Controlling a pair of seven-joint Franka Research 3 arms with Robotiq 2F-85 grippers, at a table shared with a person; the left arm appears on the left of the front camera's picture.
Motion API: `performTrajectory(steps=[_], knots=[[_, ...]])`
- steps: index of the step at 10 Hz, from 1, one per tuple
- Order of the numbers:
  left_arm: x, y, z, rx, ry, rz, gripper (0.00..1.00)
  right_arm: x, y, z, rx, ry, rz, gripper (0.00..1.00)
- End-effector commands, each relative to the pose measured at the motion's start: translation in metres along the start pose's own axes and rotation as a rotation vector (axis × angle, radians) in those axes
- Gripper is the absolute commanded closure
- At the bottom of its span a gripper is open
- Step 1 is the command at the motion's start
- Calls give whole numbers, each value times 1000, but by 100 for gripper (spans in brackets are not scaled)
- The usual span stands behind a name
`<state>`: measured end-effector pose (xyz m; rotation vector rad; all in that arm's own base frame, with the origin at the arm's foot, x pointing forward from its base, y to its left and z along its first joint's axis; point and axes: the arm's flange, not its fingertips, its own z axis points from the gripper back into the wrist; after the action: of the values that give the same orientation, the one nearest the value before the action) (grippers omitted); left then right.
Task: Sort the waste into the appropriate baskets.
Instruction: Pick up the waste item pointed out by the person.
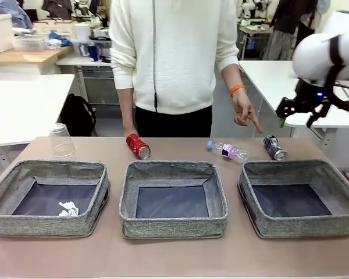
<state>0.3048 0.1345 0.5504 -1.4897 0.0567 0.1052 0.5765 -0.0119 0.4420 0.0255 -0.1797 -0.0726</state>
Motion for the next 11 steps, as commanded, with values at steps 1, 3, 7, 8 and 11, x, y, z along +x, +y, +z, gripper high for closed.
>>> performTrajectory(steps=[1, 3, 7, 8, 11], knots=[[-1, -3, 1, -15, 7, -13, 0, 13, 8, -21, 27, -2, 10, 0], [-1, -3, 1, -15, 7, -13, 0, 10, 9, -47, 48, 54, 37, 0], [-1, -3, 1, -15, 7, -13, 0, 12, 13, -61, 9, 22, 20, 0], [-1, -3, 1, -15, 7, -13, 0, 18, 15, -76, 34, 32, 57, 0], [-1, -3, 1, -15, 7, -13, 0, 29, 7, -107, 30, 7, 21, 0]])
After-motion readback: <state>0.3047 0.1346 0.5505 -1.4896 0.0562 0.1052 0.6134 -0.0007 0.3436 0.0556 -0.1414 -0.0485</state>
